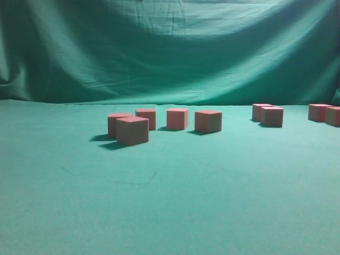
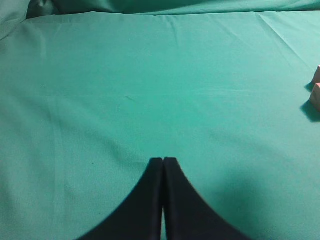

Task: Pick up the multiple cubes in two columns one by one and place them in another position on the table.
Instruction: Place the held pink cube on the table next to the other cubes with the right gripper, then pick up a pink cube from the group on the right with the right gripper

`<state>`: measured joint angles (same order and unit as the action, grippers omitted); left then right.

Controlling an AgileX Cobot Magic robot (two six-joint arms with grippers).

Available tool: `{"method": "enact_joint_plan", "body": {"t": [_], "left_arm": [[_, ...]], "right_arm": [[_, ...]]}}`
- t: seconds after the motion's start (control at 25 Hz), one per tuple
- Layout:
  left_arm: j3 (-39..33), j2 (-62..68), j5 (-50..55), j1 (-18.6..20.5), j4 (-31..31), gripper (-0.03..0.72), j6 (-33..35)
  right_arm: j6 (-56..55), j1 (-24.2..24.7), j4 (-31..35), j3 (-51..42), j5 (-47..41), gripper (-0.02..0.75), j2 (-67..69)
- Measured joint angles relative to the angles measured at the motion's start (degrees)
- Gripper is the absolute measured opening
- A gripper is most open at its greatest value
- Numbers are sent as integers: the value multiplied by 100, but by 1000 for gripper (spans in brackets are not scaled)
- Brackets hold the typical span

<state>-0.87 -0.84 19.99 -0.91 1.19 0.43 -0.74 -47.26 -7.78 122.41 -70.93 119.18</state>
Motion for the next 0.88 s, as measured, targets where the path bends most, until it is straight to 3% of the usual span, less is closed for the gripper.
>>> {"method": "enact_joint_plan", "body": {"t": [0.2, 0.36, 0.88], "left_arm": [[0, 0, 0, 0, 0, 0, 0], [0, 0, 0, 0, 0, 0, 0], [0, 0, 0, 0, 0, 0, 0]], "right_arm": [[-50, 85, -591, 32, -68, 540, -795], [-64, 526, -625, -68, -93, 540, -1384], [-605, 2967, -639, -3191, -81, 540, -2546]]}}
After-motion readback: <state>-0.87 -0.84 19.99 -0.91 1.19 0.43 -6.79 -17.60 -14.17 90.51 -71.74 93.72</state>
